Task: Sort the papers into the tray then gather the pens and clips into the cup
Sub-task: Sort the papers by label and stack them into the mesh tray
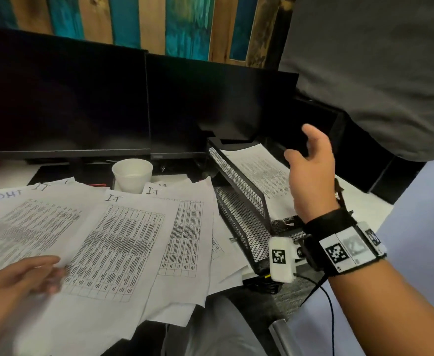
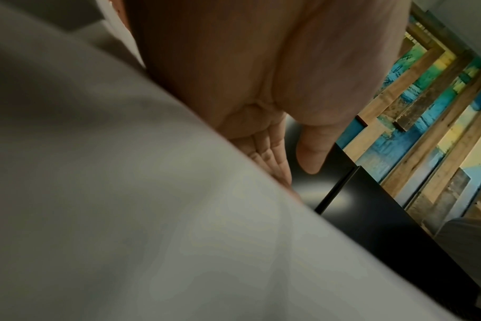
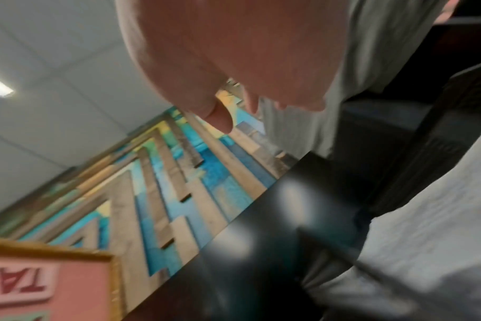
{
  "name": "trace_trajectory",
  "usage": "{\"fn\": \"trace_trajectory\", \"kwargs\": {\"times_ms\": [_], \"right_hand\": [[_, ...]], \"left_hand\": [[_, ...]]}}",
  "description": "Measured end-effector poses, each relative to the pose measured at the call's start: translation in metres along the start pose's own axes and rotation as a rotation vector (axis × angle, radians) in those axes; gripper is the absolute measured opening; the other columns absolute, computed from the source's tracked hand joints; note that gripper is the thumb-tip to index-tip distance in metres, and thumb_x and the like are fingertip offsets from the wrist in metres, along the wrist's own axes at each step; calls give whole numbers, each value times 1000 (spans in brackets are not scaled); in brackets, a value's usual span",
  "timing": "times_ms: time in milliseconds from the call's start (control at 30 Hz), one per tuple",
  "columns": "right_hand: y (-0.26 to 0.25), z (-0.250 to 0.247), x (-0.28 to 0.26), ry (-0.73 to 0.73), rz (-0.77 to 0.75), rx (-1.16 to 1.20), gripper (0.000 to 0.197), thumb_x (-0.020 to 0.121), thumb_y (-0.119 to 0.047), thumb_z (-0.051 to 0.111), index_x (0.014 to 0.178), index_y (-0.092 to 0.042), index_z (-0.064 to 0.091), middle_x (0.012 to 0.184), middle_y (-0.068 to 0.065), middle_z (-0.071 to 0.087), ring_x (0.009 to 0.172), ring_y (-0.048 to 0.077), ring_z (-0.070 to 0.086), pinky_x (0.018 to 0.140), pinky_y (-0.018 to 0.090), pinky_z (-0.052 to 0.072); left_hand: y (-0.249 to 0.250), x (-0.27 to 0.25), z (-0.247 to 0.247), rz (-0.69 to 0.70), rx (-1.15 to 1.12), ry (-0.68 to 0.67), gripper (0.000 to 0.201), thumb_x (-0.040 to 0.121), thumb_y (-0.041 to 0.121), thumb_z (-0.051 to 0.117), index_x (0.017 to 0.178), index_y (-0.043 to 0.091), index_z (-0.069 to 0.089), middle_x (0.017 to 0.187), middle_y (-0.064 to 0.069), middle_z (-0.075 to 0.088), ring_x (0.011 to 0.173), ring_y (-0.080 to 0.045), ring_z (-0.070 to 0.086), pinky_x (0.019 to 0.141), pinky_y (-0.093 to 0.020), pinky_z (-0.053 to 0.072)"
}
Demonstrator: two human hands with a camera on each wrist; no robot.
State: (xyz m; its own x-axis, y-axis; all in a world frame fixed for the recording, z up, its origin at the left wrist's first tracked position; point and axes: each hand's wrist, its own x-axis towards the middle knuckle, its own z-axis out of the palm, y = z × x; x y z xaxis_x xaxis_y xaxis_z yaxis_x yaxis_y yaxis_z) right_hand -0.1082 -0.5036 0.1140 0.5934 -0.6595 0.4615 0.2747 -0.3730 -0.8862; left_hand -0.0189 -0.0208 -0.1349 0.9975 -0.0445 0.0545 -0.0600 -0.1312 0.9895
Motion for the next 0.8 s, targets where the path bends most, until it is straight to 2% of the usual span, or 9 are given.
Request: {"fn": "trace_trajectory", "kwargs": {"times_ms": [67, 133, 233, 367, 467, 567, 667, 733, 800], "right_hand": [[-1, 27, -21, -159, 36, 105, 43, 100, -6, 61, 141, -19, 60, 145, -5, 60, 135, 10, 58, 108, 26, 51], [12, 61, -44, -374, 161, 103, 41, 99, -12, 62, 139, -22, 61, 145, -5, 61, 134, 12, 59, 113, 38, 51], [33, 105, -78, -633, 523, 113, 55, 100, -13, 63, 152, -25, 49, 155, 0, 48, 141, 20, 49, 121, 48, 40], [57, 138, -106, -587, 814, 146, 51, 102, -5, 57, 152, -4, 47, 155, 25, 46, 143, 41, 46, 119, 55, 37], [79, 154, -112, -465, 913, 244, 54, 101, -5, 59, 153, -10, 46, 144, 20, 56, 129, 32, 54, 111, 52, 44], [95, 166, -119, -465, 954, 305, 65, 99, -4, 61, 157, -18, 36, 121, 7, 67, 116, 29, 65, 99, 48, 54], [101, 172, -128, -559, 908, 243, 68, 97, 2, 64, 157, -15, 35, 115, 15, 75, 101, 31, 74, 89, 50, 63], [101, 174, -135, -669, 807, 143, 35, 95, 7, 67, 128, 0, 61, 103, 16, 78, 78, 22, 78, 61, 33, 64], [104, 175, -140, -712, 700, 43, 5, 92, 7, 71, 97, 4, 70, 88, 16, 77, 60, 17, 74, 48, 24, 54]], "left_hand": [[15, -6, 13, -46, -68, 32, 20, 106, 3, 54, 107, 7, 74, 90, -12, 83, 71, -18, 77, 65, -21, 64], [21, -8, 17, -68, -133, 90, 18, 104, -2, 55, 108, 2, 72, 89, -18, 81, 69, -25, 74, 64, -19, 63], [26, -11, 21, -110, -200, 98, 16, 103, -4, 56, 108, -2, 71, 92, -26, 79, 81, -34, 66, 63, -21, 62], [32, -15, 21, -141, -267, 97, 14, 102, -5, 58, 109, -6, 70, 99, -36, 75, 82, -34, 64, 62, -23, 61], [32, -16, 20, -118, -246, 68, 12, 99, 1, 67, 109, -3, 72, 96, -36, 74, 76, -32, 65, 67, -29, 59], [30, -15, 17, -104, -217, 45, 38, 77, 36, 92, 99, 8, 78, 87, -27, 76, 69, -29, 66, 69, -30, 57], [33, -16, 16, -109, -190, 56, 6, 98, 3, 69, 100, 1, 74, 80, -23, 75, 65, -29, 62, 64, -26, 56], [32, -16, 15, -106, -154, 64, 15, 100, -7, 60, 101, 0, 73, 78, -22, 75, 64, -28, 62, 63, -25, 57], [40, -20, 15, -119, -205, 50, 6, 92, 5, 74, 96, 5, 78, 78, -22, 75, 64, -28, 64, 64, -25, 57]]}}
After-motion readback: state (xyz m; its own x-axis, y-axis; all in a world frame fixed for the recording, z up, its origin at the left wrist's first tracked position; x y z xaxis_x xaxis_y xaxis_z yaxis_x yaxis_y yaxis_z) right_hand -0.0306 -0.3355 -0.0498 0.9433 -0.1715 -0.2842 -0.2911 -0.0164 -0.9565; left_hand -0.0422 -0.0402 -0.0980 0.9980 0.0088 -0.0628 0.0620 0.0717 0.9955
